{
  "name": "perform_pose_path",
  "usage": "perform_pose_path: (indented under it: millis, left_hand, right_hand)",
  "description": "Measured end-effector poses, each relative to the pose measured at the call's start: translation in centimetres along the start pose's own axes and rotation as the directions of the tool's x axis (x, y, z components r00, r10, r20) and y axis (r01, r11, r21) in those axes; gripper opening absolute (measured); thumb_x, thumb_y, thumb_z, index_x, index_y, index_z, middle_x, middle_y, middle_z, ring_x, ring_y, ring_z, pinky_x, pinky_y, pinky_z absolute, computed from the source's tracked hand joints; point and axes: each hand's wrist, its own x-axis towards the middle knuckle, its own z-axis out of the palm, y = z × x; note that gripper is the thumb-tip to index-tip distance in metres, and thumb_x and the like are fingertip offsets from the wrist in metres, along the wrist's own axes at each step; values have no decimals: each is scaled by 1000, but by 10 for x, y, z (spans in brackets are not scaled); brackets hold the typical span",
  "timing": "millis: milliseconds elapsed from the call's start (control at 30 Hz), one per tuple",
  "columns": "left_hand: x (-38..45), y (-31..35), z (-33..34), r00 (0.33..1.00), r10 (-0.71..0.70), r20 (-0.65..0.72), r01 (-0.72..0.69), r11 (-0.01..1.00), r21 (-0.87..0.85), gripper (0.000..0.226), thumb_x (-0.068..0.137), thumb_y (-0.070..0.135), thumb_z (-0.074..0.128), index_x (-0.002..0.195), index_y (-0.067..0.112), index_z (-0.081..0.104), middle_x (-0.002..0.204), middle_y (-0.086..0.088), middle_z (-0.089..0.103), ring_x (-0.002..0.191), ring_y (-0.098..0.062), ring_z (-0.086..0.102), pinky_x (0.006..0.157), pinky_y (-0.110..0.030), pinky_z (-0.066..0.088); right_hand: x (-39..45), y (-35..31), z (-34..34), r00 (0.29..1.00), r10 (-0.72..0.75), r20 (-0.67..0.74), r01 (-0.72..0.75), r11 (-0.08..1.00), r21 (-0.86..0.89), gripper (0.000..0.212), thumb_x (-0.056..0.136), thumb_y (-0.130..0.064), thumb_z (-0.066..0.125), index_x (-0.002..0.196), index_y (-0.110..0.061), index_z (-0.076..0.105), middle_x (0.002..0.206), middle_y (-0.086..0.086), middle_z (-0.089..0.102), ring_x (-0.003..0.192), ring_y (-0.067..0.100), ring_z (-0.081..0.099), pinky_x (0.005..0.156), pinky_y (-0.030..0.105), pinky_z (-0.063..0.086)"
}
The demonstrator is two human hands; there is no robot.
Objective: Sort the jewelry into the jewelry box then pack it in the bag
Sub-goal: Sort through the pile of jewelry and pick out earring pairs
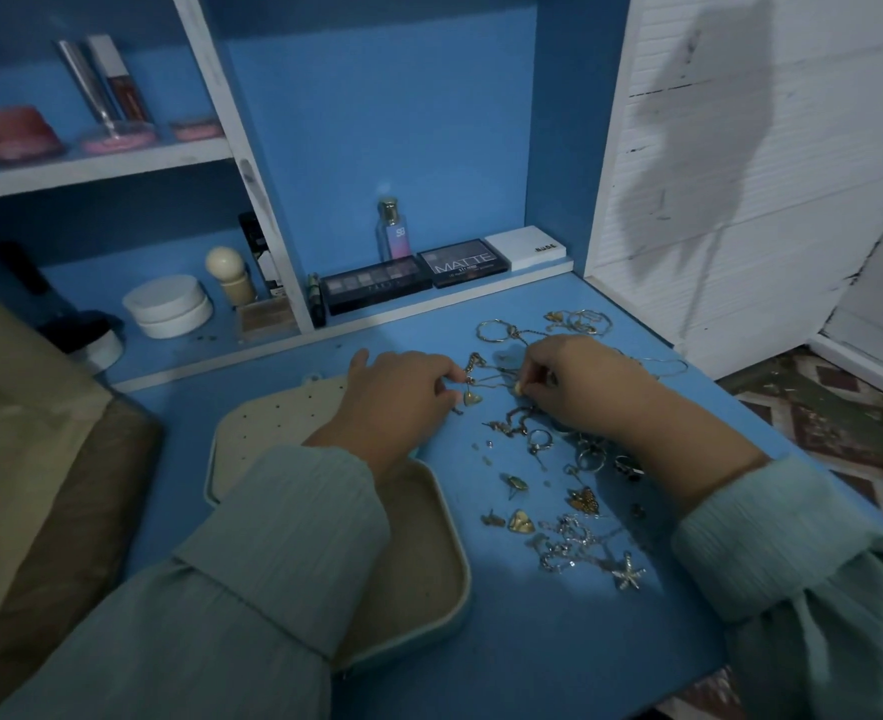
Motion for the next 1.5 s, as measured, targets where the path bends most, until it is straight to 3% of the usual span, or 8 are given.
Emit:
perform_pose_path:
  millis: [233,367,500,667,1033,1133,1367,1500]
  left_hand:
    - [-8,8,-6,996,87,-7,-85,992,92,19,91,43,50,108,40,60,111,12,54,118,-15,44,114,-50,2]
    - [-15,12,-8,979,173,111,-188,973,135,13,88,42,55,100,41,62,114,13,48,124,-15,34,113,-49,-5]
    - [-16,16,-10,958,227,175,-256,952,167,17,90,41,54,104,43,63,113,14,46,122,-14,33,113,-48,-7]
    - [-16,17,-13,943,245,226,-292,933,210,22,92,41,49,111,44,61,112,16,47,121,-13,33,113,-49,-7]
    - [-13,16,-15,937,228,265,-298,917,263,17,89,44,53,101,40,64,94,18,48,115,-10,40,110,-53,-12]
    - [-13,15,-14,935,235,267,-304,917,257,16,90,43,52,101,38,63,95,17,50,113,-9,41,110,-54,-12]
    - [-14,9,-15,969,217,118,-229,969,95,8,91,37,51,91,32,57,94,15,56,102,-10,47,114,-52,0]
    - [-15,-5,-28,980,200,-6,-200,980,-25,8,89,33,52,81,33,51,82,17,53,92,-11,52,101,-40,32]
  right_hand:
    - [-6,1,1,999,-46,-28,48,995,92,5,82,-8,58,84,-9,63,85,4,61,79,18,55,65,24,43]
    - [-8,4,0,995,-94,-42,99,988,119,9,83,-8,61,88,-11,68,85,-2,60,75,10,51,58,4,34]
    - [-11,7,0,988,-147,-44,152,980,127,10,85,-11,62,91,-11,70,89,-5,59,68,-4,45,60,-1,34]
    - [-11,10,4,979,-182,-94,196,966,167,14,84,-10,64,96,-12,71,91,-6,58,71,-10,42,64,-2,32]
    - [-13,5,0,983,-174,-52,181,966,183,20,88,-5,58,103,-13,69,100,-1,60,85,9,52,72,11,37]
    - [-13,3,-1,981,-186,-52,193,956,220,20,88,-3,58,103,-10,69,96,-2,59,86,10,54,70,6,39]
    - [-11,4,0,976,-197,-95,215,947,241,15,87,-1,58,98,-7,67,87,-10,54,82,5,52,71,-1,35]
    - [-11,-2,-3,968,-232,-101,248,947,203,13,88,-3,57,98,-5,66,83,-17,47,76,-8,44,71,-1,34]
